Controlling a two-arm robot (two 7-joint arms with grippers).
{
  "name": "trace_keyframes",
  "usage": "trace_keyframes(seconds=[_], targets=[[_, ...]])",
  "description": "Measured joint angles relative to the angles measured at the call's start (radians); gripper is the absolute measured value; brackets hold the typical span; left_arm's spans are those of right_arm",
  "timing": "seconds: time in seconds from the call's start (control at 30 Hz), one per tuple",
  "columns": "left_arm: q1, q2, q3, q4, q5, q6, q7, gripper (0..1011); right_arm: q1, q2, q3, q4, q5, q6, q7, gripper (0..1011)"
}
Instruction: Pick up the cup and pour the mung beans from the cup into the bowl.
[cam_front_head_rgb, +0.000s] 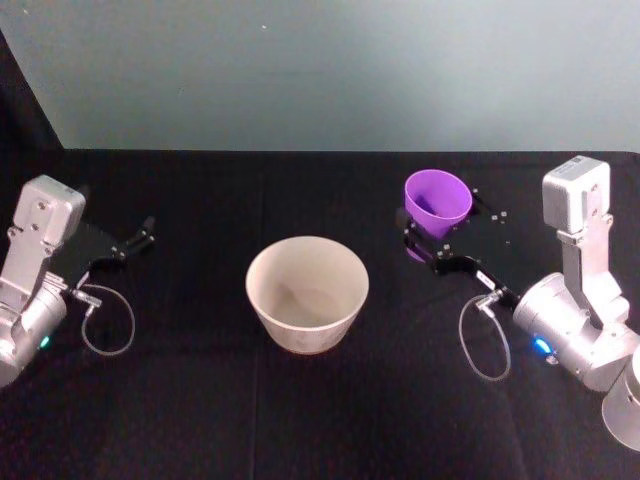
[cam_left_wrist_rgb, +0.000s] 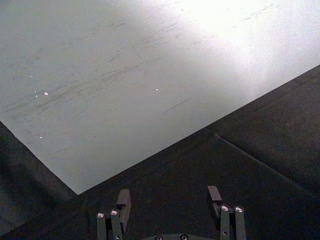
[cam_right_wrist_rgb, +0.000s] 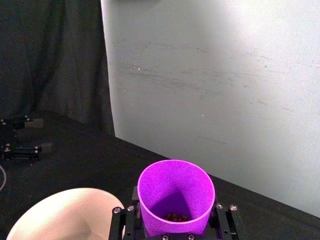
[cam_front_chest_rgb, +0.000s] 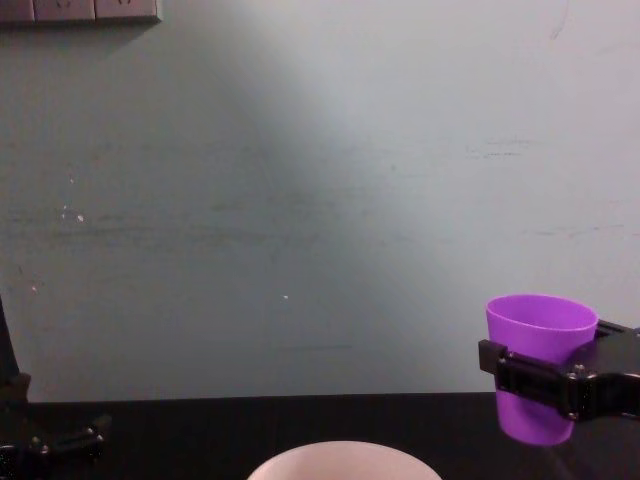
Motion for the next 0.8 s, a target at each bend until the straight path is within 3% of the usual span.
trace_keyframes(seconds=[0.8], targets=[[0.000,0.000,0.000,0.000,0.000,0.000,0.000,1000,0.000,0.000,0.000,0.000,0.000,-0.001,0.000,731]])
